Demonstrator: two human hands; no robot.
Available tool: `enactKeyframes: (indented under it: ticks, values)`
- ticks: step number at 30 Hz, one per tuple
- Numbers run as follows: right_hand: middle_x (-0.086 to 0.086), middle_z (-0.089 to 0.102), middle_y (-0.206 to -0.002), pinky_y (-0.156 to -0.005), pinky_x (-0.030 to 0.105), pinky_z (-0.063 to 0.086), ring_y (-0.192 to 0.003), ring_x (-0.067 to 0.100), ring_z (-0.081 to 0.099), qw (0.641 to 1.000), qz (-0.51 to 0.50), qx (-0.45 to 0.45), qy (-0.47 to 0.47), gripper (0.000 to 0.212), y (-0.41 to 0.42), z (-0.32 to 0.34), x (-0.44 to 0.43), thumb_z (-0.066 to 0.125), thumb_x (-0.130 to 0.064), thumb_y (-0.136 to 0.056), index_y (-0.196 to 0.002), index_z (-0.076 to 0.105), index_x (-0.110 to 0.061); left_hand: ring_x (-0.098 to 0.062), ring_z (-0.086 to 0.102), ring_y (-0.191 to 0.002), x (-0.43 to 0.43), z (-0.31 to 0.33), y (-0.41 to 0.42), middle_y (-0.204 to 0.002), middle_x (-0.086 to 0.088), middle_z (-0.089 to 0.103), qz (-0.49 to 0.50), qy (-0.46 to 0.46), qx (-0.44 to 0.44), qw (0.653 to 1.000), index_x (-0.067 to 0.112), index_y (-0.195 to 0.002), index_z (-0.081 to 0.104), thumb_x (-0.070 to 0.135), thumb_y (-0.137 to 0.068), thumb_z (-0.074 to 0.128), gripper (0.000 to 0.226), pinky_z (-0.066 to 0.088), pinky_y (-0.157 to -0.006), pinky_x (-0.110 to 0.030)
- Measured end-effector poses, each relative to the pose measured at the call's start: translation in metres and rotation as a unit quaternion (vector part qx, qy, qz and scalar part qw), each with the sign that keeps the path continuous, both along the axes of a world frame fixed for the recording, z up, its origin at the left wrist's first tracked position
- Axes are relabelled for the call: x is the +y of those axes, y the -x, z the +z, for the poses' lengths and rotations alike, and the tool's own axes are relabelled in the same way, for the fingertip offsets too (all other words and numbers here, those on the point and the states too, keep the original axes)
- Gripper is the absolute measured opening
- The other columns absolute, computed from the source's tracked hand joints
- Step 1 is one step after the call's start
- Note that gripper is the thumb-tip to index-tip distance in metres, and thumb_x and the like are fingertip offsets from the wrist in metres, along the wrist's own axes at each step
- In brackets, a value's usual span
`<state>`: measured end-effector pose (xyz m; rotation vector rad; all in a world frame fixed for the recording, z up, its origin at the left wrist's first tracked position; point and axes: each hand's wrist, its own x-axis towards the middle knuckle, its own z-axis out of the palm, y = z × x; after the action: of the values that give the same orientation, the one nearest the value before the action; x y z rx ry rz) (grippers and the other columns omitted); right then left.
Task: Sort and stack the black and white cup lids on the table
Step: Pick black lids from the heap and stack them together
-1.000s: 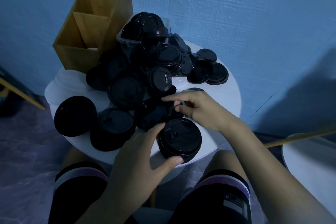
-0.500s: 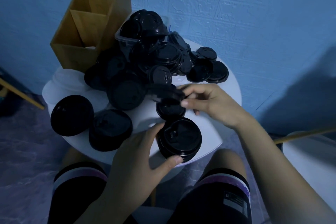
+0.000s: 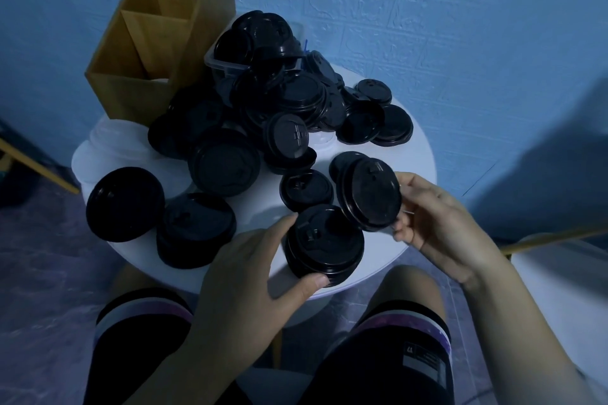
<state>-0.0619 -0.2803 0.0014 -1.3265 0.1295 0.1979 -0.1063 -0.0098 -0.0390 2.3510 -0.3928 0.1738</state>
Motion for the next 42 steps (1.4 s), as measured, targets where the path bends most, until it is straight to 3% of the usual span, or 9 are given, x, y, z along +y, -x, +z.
enactKeyframes:
  ticks: [4, 8, 12, 16, 22, 26, 33, 36, 42]
  values:
    - [0.008, 0.050, -0.070, -0.048, 0.024, 0.047, -0.051, 0.013, 0.045, 0.996, 0.026, -0.004, 0.086, 0.036, 0.004, 0.007, 0.010, 0.065, -0.029, -0.087, -0.118, 0.065, -0.012, 0.018, 0.039, -0.114, 0.000, -0.001, 0.000, -0.123, 0.039, 0.053, 0.000, 0.000, 0.005, 1.000, 0.049, -0.146, 0.041, 0.079, -0.077, 0.056, 0.077, 0.033, -0.092, -0.013]
    - [0.008, 0.048, -0.072, -0.046, 0.023, 0.043, -0.053, 0.012, 0.044, 0.983, 0.054, -0.024, 0.176, 0.033, 0.003, 0.013, 0.026, 0.068, -0.027, -0.089, -0.119, 0.069, -0.015, 0.031, 0.029, -0.118, 0.000, -0.001, -0.001, -0.125, 0.059, 0.033, -0.001, 0.004, 0.010, 1.000, 0.056, -0.145, 0.031, 0.080, -0.075, 0.055, 0.077, 0.031, -0.093, -0.012]
    - [-0.006, 0.063, -0.083, -0.051, 0.024, 0.049, -0.061, 0.012, 0.055, 0.958, 0.055, -0.067, 0.272, 0.027, -0.001, 0.015, 0.042, 0.071, -0.021, -0.093, -0.120, 0.071, -0.023, 0.034, 0.024, -0.119, 0.000, -0.001, -0.001, -0.123, 0.062, 0.031, 0.000, 0.013, 0.010, 1.000, 0.056, -0.148, 0.028, 0.082, -0.074, 0.054, 0.083, 0.025, -0.096, -0.008]
    - [-0.012, 0.071, -0.113, -0.079, 0.022, 0.056, -0.092, 0.003, 0.067, 0.941, 0.041, -0.094, 0.322, 0.046, 0.009, 0.012, 0.045, 0.073, -0.050, -0.079, -0.123, 0.069, -0.036, 0.036, 0.024, -0.117, 0.001, 0.000, -0.001, -0.122, 0.064, 0.030, -0.001, 0.008, 0.002, 1.000, 0.055, -0.146, 0.032, 0.079, -0.075, 0.054, 0.077, 0.028, -0.092, -0.008]
    - [-0.030, 0.053, -0.132, -0.104, 0.015, 0.039, -0.127, -0.007, 0.050, 0.877, 0.081, -0.163, 0.444, 0.097, 0.029, 0.016, 0.047, 0.067, -0.086, -0.061, -0.143, 0.057, -0.035, 0.020, 0.037, -0.112, -0.001, -0.001, -0.002, -0.116, 0.055, 0.041, 0.003, 0.002, -0.004, 1.000, 0.056, -0.145, 0.036, 0.081, -0.076, 0.054, 0.075, 0.032, -0.093, -0.012]
    - [-0.033, 0.048, -0.131, -0.098, -0.002, 0.029, -0.125, -0.016, 0.044, 0.852, 0.100, -0.154, 0.490, 0.102, 0.031, 0.021, 0.053, 0.072, -0.080, -0.057, -0.147, 0.052, -0.036, 0.010, 0.047, -0.115, -0.002, -0.001, -0.002, -0.118, 0.038, 0.056, 0.002, 0.003, -0.002, 1.000, 0.052, -0.145, 0.041, 0.080, -0.076, 0.056, 0.076, 0.043, -0.095, -0.022]
    - [-0.033, 0.049, -0.145, -0.121, 0.030, 0.033, -0.137, -0.013, 0.039, 0.872, 0.118, -0.138, 0.455, 0.088, 0.024, 0.018, 0.046, 0.075, -0.073, -0.060, -0.141, 0.052, -0.049, 0.013, 0.042, -0.113, -0.001, -0.003, -0.006, -0.111, 0.044, 0.052, 0.008, 0.015, 0.012, 1.000, 0.054, -0.143, 0.042, 0.080, -0.077, 0.051, 0.072, 0.034, -0.090, -0.012]
    - [-0.040, 0.048, -0.142, -0.119, 0.029, 0.035, -0.134, -0.013, 0.044, 0.870, 0.139, -0.133, 0.455, 0.082, 0.022, 0.020, 0.043, 0.079, -0.068, -0.063, -0.138, 0.049, -0.057, 0.014, 0.040, -0.112, -0.001, -0.005, -0.008, -0.110, 0.049, 0.047, 0.007, 0.018, 0.017, 1.000, 0.054, -0.143, 0.042, 0.081, -0.076, 0.050, 0.073, 0.034, -0.090, -0.011]
    - [-0.048, 0.041, -0.139, -0.119, 0.022, 0.033, -0.134, -0.016, 0.040, 0.854, 0.161, -0.148, 0.472, 0.076, 0.020, 0.020, 0.043, 0.085, -0.050, -0.074, -0.141, 0.051, -0.054, 0.009, 0.043, -0.109, 0.001, -0.001, -0.009, -0.108, 0.028, 0.058, -0.005, 0.017, 0.031, 0.999, 0.055, -0.144, 0.039, 0.078, -0.080, 0.048, 0.069, 0.037, -0.087, -0.014]
